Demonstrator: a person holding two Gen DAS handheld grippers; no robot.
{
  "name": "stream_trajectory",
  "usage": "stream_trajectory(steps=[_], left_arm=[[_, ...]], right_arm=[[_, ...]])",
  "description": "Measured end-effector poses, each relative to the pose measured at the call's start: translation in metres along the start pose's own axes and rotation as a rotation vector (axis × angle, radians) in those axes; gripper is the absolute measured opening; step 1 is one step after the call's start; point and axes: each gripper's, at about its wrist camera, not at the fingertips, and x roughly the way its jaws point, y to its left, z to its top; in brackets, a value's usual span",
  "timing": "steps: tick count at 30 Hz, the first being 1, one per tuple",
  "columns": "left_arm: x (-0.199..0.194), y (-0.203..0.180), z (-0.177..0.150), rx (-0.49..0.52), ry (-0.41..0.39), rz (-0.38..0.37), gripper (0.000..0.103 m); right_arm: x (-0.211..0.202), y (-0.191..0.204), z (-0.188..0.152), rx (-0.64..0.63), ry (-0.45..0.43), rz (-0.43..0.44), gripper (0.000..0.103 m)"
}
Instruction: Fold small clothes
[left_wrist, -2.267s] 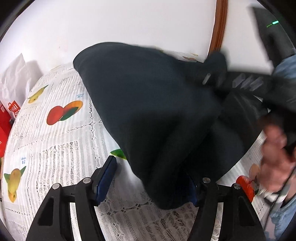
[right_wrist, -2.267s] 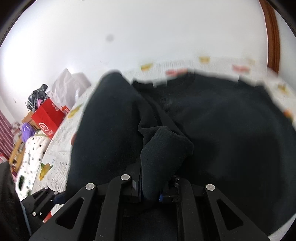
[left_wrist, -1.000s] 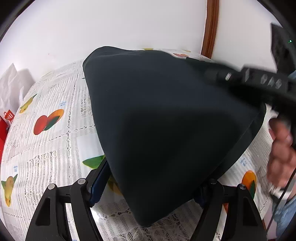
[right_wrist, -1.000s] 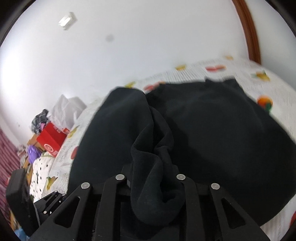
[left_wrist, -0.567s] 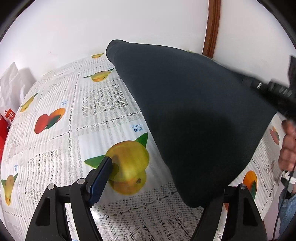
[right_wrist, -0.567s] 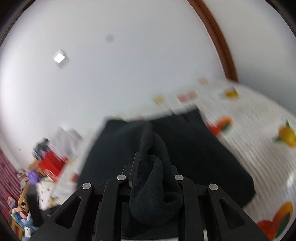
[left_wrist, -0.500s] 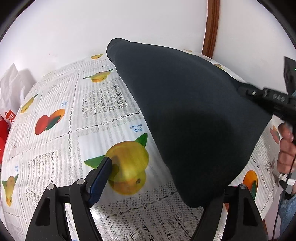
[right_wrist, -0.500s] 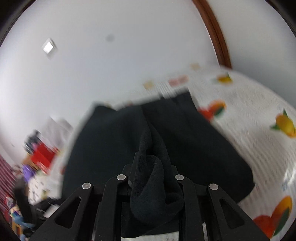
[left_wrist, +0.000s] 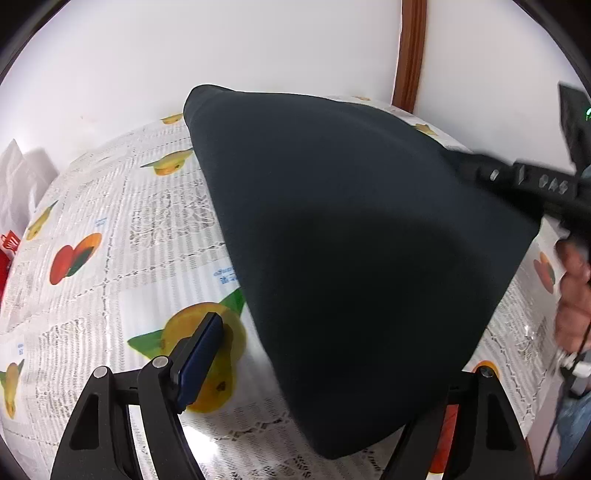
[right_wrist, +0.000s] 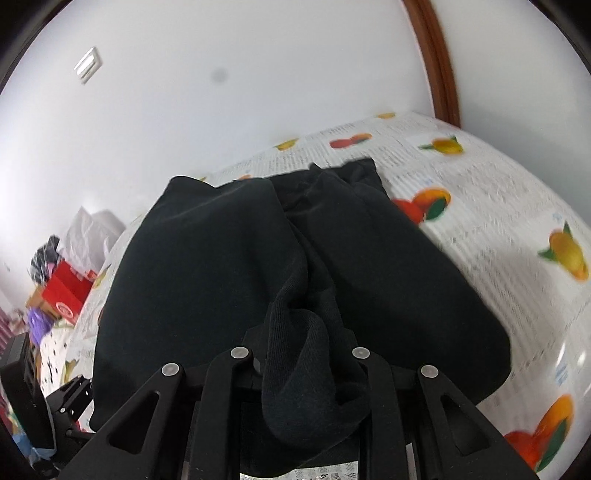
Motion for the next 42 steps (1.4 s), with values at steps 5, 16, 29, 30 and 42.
stream_trajectory(steps=[5, 16, 29, 30, 42], left_arm=[[0.000, 0.006, 0.000, -0.010, 0.000, 0.001, 0.078], [0.002, 0.002, 0.001, -0.012, 0.003, 0.016, 0.076], [-0.011, -0.017, 0.003, 0.047, -0.021, -0.012, 0.019], [-0.011, -0.017, 0.004, 0.047, -0.025, -0.012, 0.019], [-0.025, 0.065, -0.010, -0.100, -0.038, 0.018, 0.016]], right_arm=[[-0.048, -0.014, 0.006, -0.018, -0.205, 0.035, 0.018], [-0.003, -0.057, -0.014, 0.084, -0.029, -0.055, 0.021], [0.003, -0.040, -0.011, -0.005, -0.007, -0.132, 0.021], [0.004, -0.038, -0.009, -0.014, -0.005, -0.139, 0.021], [0.041, 0.027, 0.004, -0.058, 0.050, -0.018, 0.020]])
